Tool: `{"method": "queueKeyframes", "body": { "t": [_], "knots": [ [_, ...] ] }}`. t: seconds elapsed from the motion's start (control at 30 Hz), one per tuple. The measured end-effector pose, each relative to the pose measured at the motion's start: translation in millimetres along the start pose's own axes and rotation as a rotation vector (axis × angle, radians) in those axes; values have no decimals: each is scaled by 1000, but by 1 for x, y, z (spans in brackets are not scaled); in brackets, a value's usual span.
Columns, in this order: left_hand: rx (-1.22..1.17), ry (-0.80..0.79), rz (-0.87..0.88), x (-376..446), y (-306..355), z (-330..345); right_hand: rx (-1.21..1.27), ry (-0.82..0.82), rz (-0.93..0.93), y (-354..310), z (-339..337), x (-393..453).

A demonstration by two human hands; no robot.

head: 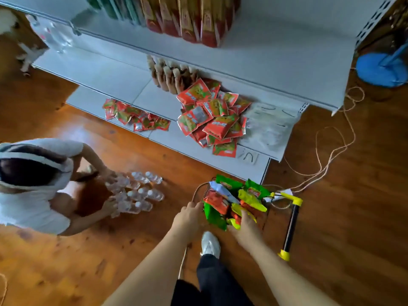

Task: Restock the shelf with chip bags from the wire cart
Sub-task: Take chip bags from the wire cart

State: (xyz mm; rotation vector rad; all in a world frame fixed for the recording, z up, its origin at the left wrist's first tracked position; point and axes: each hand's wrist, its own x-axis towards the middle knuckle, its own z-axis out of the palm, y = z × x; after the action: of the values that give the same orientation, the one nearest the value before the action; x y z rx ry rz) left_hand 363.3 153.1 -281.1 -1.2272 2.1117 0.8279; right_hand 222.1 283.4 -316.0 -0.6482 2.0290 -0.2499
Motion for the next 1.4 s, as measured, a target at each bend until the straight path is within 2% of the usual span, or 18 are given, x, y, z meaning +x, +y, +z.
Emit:
{"method": "queueKeyframes", "body": {
  "t": [0.13,0.2,0.33,0.43,0.5,0.6,0.8,0.87,0.97,1.1,1.2,1.27,1.4],
  "knots": [
    [105,5,92,65,-23,5,309,-18,306,-7,51,46],
    [139,13,174,102,-31,15,529,31,495,-7,75,68],
    [282,-34,398,187,-38,52,1104,161,710,0,124,124],
    [397,-158,554,232,-40,87,1555,300,805,17,153,159],
    [409,-195,575,244,-42,101,1659,351,827,20,167,172],
    [326,-127,595,243,-39,104,1725,362,901,12,174,164],
    [186,-91,557,190,-26,44,1990,451,774,-30,143,116],
    [99,-39,586,160,-19,7,2112,487,763,-52,111,91],
    [-42,9,633,109,4,-47,2208,451,630,-86,46,32],
    [-269,-131,745,38,61,-102,2344,480,366,-101,-39,-54],
    [-291,-240,846,-11,116,-122,2413,605,198,-89,-93,-116],
    [-235,-272,1006,-48,164,-124,2410,689,86,-65,-122,-162],
    [-42,-196,1199,-110,247,-104,2355,734,-85,-12,-159,-237]
  ]
}}
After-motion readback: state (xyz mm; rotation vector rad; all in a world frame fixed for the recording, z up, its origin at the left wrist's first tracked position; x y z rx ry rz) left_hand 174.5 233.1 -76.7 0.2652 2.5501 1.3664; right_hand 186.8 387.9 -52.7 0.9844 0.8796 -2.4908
